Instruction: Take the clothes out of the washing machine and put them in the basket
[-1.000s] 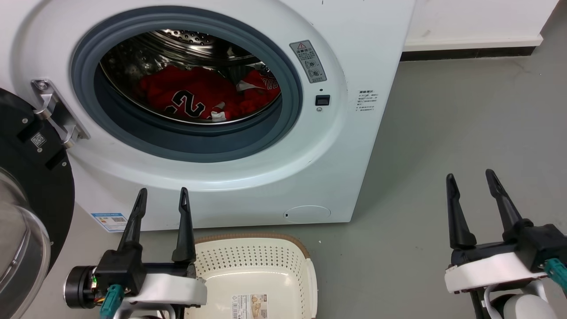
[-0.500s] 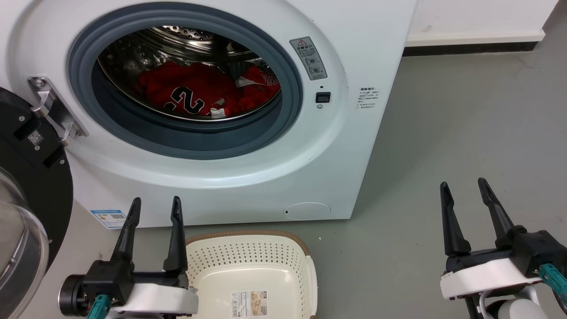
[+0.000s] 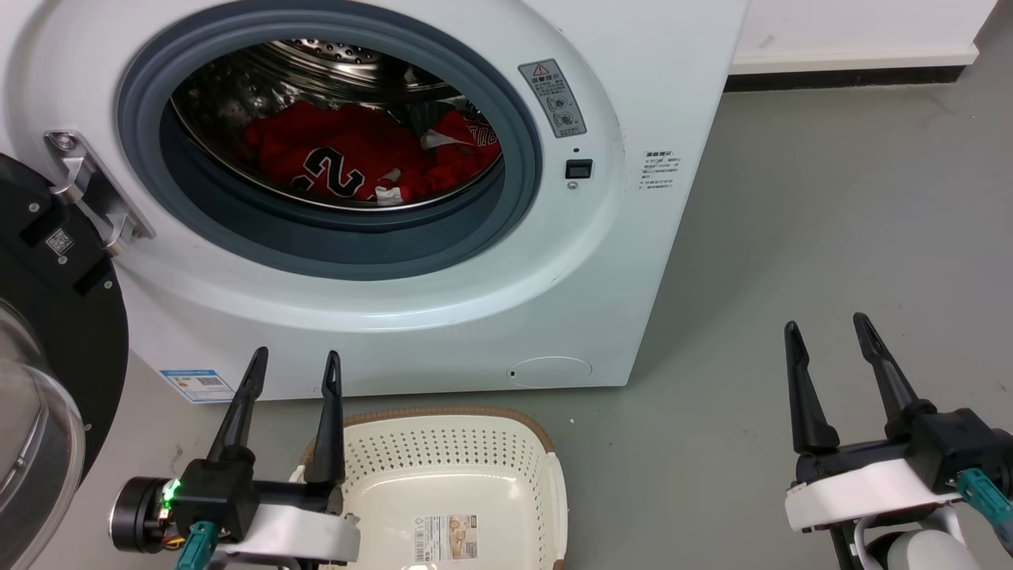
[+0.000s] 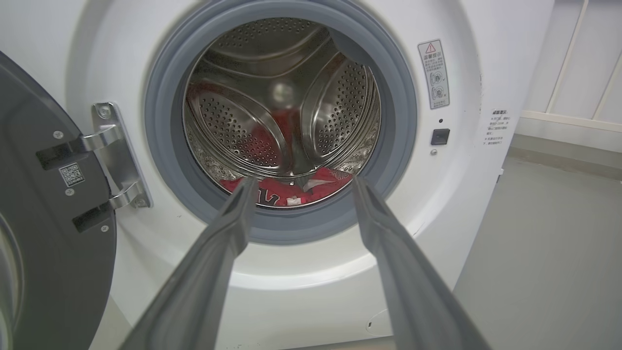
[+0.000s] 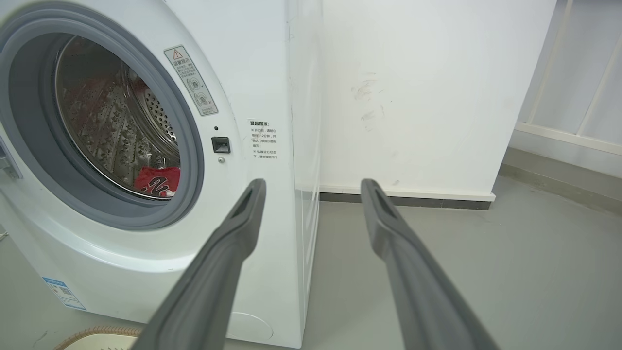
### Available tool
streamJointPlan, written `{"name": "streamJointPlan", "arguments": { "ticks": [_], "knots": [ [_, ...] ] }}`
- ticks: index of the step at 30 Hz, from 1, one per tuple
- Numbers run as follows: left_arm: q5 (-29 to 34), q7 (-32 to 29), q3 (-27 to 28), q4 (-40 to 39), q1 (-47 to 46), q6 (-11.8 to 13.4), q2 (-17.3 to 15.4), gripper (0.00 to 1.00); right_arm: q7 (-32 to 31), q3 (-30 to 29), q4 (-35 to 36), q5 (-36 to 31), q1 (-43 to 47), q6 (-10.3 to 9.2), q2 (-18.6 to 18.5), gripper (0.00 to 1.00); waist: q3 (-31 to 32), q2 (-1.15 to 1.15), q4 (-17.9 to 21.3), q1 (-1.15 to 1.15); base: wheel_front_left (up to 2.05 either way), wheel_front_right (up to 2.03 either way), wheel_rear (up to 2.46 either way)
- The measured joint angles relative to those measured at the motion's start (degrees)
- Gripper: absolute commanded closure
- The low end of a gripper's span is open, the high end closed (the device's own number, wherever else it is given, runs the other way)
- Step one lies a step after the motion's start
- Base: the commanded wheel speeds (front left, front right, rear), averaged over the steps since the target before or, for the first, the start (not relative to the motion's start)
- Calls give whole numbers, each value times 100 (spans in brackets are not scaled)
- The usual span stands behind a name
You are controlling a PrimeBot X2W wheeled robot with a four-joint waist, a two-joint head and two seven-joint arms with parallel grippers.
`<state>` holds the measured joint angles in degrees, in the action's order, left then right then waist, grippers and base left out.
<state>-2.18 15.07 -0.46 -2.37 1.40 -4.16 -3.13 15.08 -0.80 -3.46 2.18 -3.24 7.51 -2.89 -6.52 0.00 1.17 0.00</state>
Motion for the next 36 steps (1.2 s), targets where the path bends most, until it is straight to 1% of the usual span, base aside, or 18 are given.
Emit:
{"name": "streamJointPlan", "arguments": {
  "ticks": [10, 16, 20, 21, 22, 24, 25, 27, 30, 33, 36],
  "knots": [
    [3, 0, 100, 47, -28, -67, 9, 0, 0, -19, -65, 80, -8, 0, 0, 0, -11, 0, 10, 0, 0, 0, 0],
    [40, 0, 227, 325, -76, -140, -7, 0, 1, 27, 3, 78, -145, 0, -1, 0, -256, 0, 99, 0, 0, 0, 0],
    [104, 0, 327, 513, -559, -200, -294, 0, 1, 77, 170, 99, -369, 0, -2, 0, -732, 0, 211, 0, 0, 0, 0],
    [104, 0, 327, 513, -559, -200, -294, 0, 1, 77, 170, 99, -369, 0, -2, 0, -732, 0, 211, 0, 0, 0, 0],
    [93, 0, 397, 641, -910, -229, -443, 0, 1, 116, 253, 129, -505, 0, -1, 0, -996, 0, 269, 0, 0, 0, 0],
    [98, 0, 399, 829, -1307, -249, -680, 0, 1, 114, 325, 192, -596, 1, 1, 0, -1276, 0, 336, 1, 0, 0, 0],
    [73, 0, 355, 1214, -1978, -291, -1106, 0, 1, 45, 355, 363, -663, 1, -4, 0, -1710, 0, 457, 0, 0, 0, 0],
    [-19, 0, 267, 1441, -2518, -309, -1397, 0, 1, 74, 365, 478, -726, 0, -7, 0, -1995, 0, 549, 1, 0, 0, 0],
    [-202, -7, -51, 1900, -3495, -319, -1980, 0, 1, 158, 407, 550, -762, 1, -1, 0, -2413, 0, 690, 1, 0, 0, 0],
    [-555, -503, -450, 2505, -4464, -324, -2520, 0, 1, 175, 448, 643, -772, 1, -4, 0, -2800, 0, 826, 1, 0, 0, 0],
    [-881, -1373, -1014, 2914, -5599, -325, -3152, 0, 1, 336, 488, 745, -864, 0, -10, 0, -3165, 0, 956, 1, 0, 0, 0]
  ]
}}
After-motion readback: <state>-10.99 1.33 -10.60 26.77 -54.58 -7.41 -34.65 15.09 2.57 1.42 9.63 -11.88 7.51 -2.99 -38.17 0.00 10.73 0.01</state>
